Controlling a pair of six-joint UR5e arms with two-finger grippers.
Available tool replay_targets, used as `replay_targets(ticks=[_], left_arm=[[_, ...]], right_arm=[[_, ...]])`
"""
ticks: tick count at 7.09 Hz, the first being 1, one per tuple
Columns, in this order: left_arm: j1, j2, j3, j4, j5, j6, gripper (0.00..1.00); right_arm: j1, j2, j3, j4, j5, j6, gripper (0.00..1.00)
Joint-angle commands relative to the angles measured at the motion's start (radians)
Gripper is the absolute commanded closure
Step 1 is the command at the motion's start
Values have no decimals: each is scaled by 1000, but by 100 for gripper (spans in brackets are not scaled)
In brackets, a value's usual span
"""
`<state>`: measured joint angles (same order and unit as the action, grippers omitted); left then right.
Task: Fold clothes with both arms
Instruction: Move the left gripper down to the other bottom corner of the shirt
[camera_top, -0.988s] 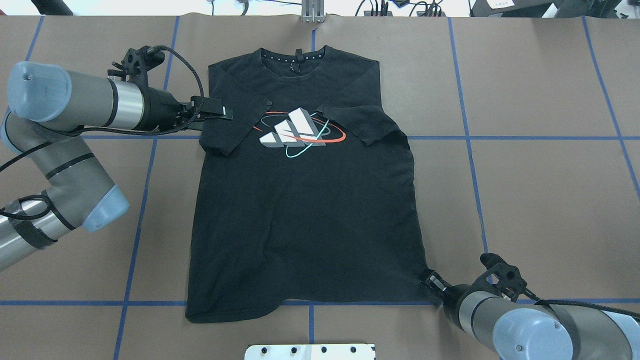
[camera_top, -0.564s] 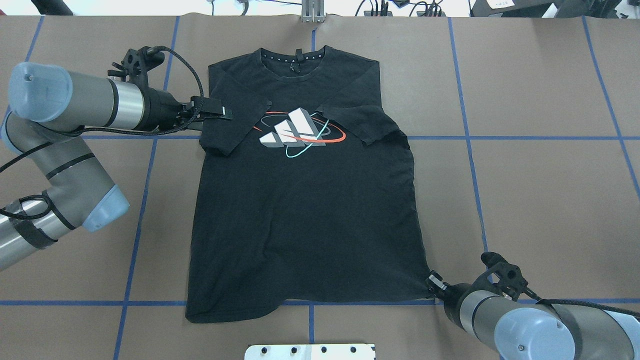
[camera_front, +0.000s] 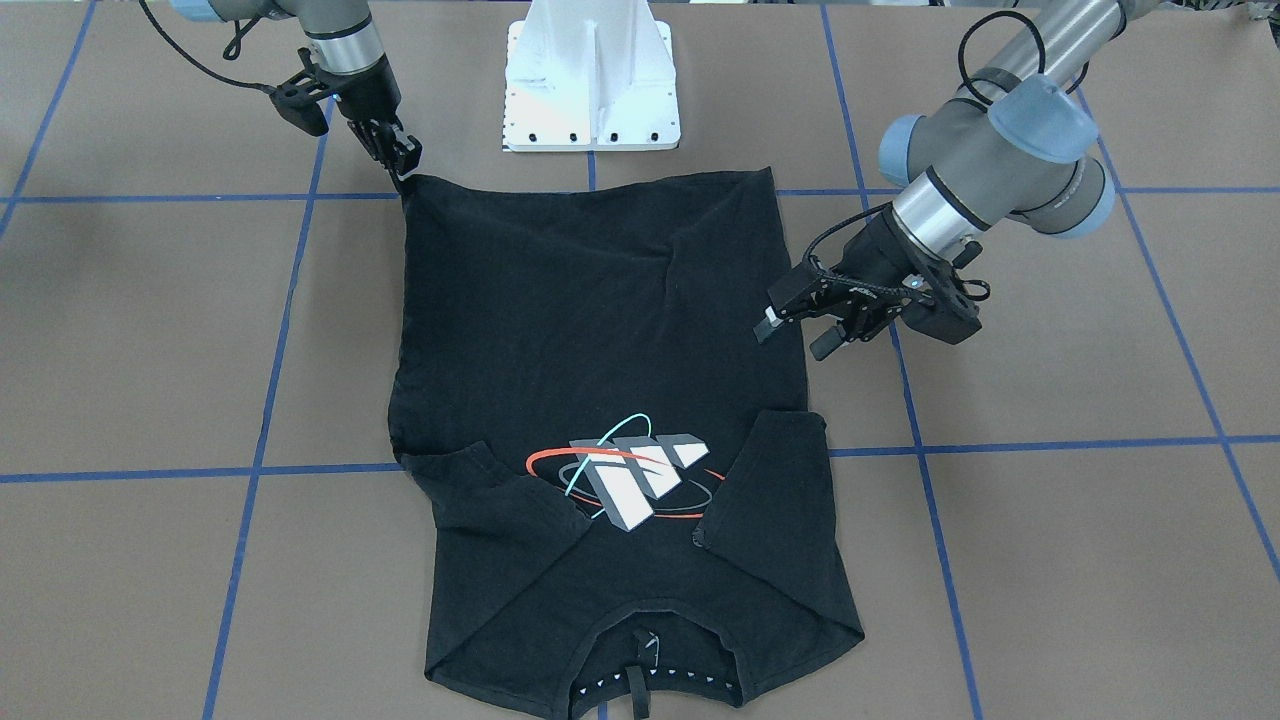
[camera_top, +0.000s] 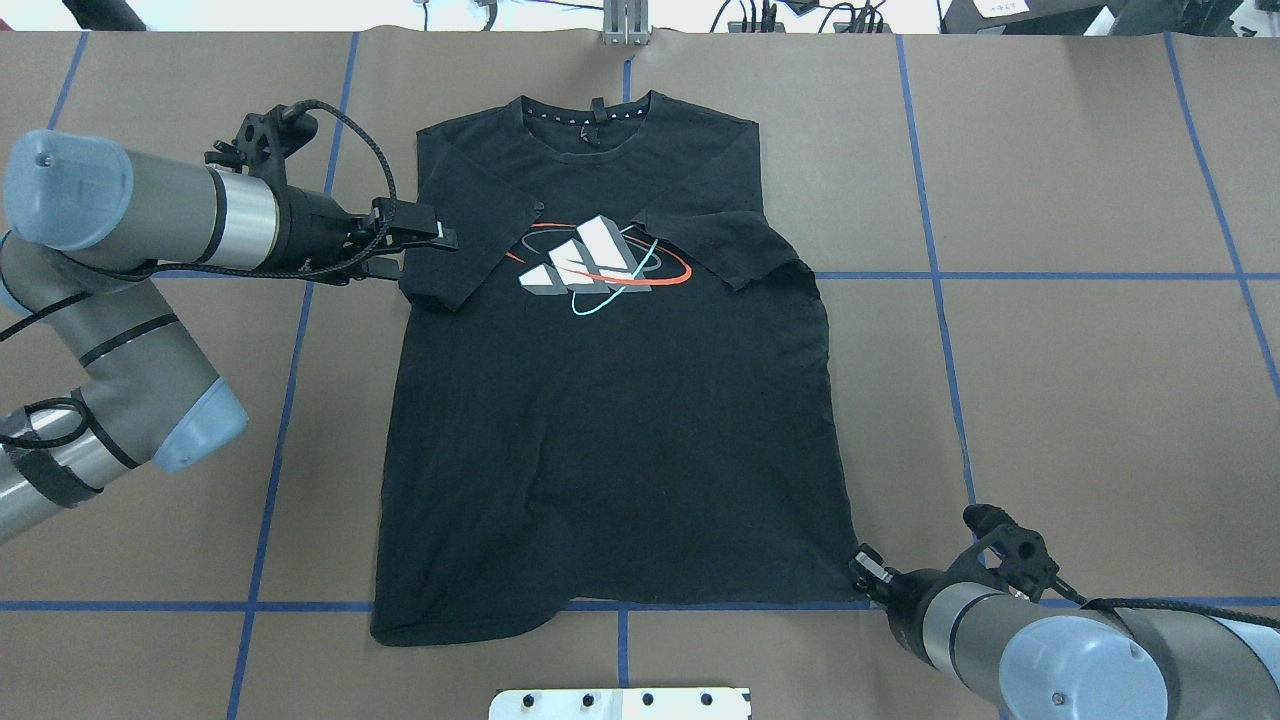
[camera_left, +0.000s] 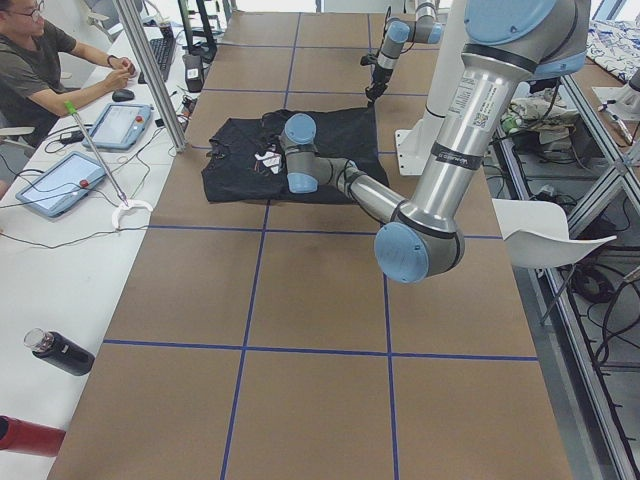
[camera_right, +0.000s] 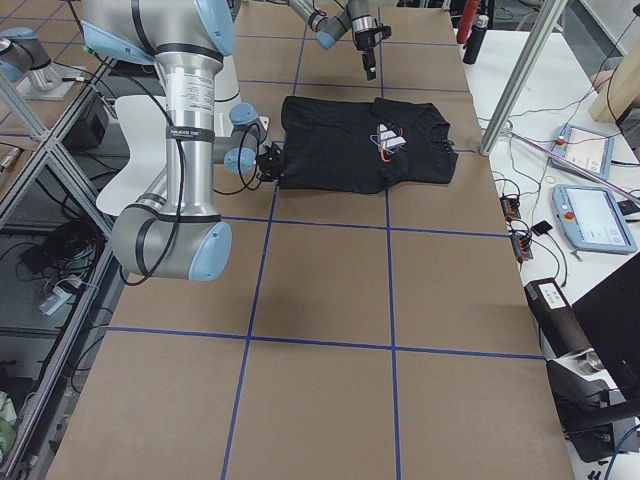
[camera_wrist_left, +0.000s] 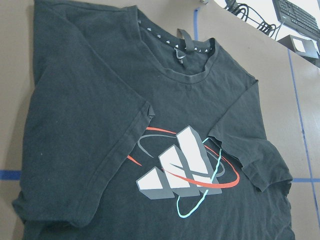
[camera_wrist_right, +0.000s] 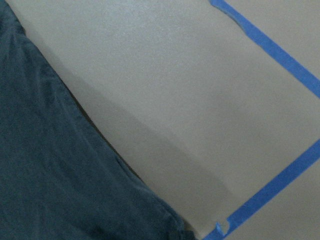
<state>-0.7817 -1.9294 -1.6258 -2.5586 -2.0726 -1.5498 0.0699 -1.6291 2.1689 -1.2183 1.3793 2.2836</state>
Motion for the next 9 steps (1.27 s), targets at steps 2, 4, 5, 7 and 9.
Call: replay_targets(ticks=[2, 4, 5, 7, 9], left_arm=[[145, 227, -252, 102, 121, -275, 5], [372, 239, -398, 406, 320, -392, 6], [447, 237, -440, 504, 353, -395, 7], [560, 305, -445, 506, 489, -417, 12], [636, 339, -447, 503, 537, -414, 18]], right_arm=[[-1, -23, 37, -1, 23, 0, 100], [-1, -23, 35, -1, 20, 0, 100], [-1, -23, 34, -1, 17, 0, 100], [-2, -23, 31, -1, 14, 0, 100], [-1, -23, 29, -1, 12, 0, 100]])
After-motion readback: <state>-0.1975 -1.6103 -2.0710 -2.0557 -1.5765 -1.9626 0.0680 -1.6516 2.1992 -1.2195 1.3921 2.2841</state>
